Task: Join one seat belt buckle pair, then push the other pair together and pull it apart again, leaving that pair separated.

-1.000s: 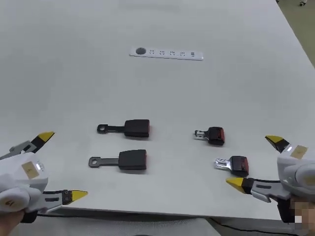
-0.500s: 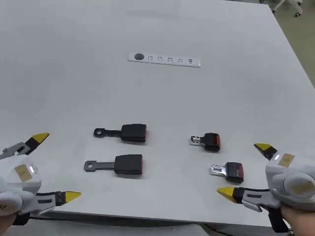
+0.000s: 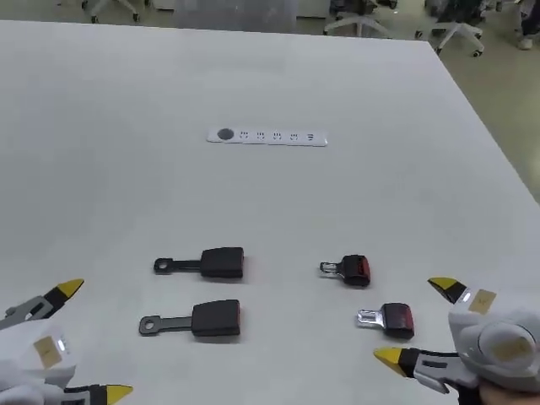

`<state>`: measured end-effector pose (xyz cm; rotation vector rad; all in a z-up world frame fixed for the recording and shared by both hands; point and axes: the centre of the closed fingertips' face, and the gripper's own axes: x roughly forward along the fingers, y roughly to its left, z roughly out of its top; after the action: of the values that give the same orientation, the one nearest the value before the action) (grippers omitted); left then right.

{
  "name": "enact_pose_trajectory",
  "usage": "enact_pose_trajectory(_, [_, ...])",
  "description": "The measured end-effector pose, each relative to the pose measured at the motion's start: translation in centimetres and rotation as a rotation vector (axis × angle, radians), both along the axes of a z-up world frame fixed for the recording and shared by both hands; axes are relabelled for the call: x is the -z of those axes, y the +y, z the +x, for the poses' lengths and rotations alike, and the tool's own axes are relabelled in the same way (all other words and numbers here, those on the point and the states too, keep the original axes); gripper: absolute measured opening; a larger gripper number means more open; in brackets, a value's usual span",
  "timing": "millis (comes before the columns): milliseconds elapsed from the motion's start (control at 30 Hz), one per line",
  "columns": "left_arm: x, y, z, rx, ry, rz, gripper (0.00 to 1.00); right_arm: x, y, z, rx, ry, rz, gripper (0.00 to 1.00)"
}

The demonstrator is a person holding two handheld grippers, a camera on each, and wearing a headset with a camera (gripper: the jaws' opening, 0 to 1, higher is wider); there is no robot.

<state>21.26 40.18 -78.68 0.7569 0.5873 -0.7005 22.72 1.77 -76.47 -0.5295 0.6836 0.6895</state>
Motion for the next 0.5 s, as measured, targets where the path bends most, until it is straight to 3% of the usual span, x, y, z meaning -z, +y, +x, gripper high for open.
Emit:
enact_pose_trajectory(33, [0.2, 0.6, 0.0, 0.002, -0.001, 0.049, 0.92, 0.2, -0.2, -0.2, -0.007, 0.002, -0.028, 0.8])
enact_pose_trajectory(67, [0.3, 0.6, -0.2, -0.002, 0.01, 0.043, 0.9, 0.5, -1.1, -0.4, -0.055, -0.018, -0.137, 0.8])
enact_pose_trajectory(133, [0.4, 0.5, -0.2, -0.004, 0.016, 0.039, 0.92, 0.9, -1.3, -0.9, -0.114, -0.034, -0.21, 0.8])
enact_pose_trajectory(200, [0.6, 0.4, -0.3, 0.012, 0.025, 0.054, 0.93, 0.9, -1.1, -1.0, -0.104, -0.028, -0.177, 0.8])
enact_pose_trajectory(300, [1.0, 0.3, -0.6, 0.033, 0.047, 0.06, 0.93, 0.8, -1.8, -0.6, -0.079, -0.026, -0.171, 0.76])
enact_pose_trajectory(433, [3.4, -0.1, -2.3, 0.084, 0.224, 0.09, 0.86, 1.5, -2.1, -0.9, -0.067, 0.033, -0.124, 0.61])
enact_pose_trajectory(500, [3.4, -0.9, -2.0, 0.122, 0.225, 0.092, 0.87, 1.9, -2.2, -0.8, -0.083, 0.044, -0.127, 0.6])
